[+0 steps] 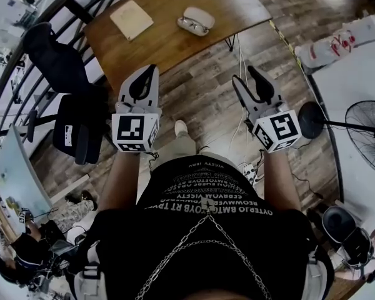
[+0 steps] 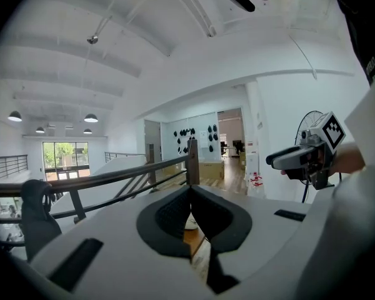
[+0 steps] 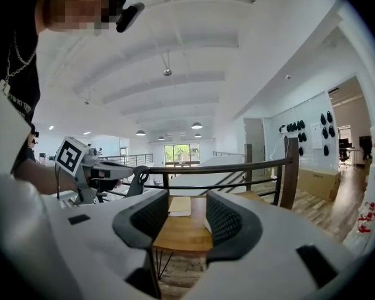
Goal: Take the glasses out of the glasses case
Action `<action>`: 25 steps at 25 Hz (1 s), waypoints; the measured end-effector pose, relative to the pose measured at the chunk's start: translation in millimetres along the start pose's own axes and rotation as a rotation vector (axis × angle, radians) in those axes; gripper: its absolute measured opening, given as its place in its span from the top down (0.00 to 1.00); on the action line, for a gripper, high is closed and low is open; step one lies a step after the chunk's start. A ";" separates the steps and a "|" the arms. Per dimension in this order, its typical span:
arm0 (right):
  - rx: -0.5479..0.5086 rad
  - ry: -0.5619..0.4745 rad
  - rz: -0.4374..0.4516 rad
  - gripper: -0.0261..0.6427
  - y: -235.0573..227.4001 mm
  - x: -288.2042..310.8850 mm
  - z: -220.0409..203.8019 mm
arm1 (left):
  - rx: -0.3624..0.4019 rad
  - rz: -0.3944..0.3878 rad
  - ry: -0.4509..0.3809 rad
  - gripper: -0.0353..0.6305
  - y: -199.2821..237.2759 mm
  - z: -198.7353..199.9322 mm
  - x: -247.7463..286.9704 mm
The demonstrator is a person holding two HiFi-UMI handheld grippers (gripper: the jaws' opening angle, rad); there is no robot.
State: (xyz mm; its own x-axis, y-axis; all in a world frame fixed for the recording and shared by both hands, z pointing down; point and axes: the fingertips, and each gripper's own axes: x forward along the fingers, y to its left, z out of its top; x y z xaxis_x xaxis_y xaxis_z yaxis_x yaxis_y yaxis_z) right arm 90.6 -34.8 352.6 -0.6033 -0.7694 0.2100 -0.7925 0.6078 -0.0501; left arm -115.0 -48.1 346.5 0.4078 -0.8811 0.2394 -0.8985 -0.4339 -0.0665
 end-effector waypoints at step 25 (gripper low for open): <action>-0.036 -0.044 -0.032 0.69 4.0 94.9 42.8 | 0.029 -0.040 -0.020 0.91 92.2 12.9 50.2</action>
State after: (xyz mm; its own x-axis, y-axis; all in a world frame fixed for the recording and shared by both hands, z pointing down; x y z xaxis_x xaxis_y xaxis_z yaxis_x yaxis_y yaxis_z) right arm 26.3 -113.7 330.5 -0.5815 -0.7960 0.1680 -0.8084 0.5886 -0.0092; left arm -175.2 -134.8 339.9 0.4463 -0.8666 0.2234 -0.8766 -0.4735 -0.0855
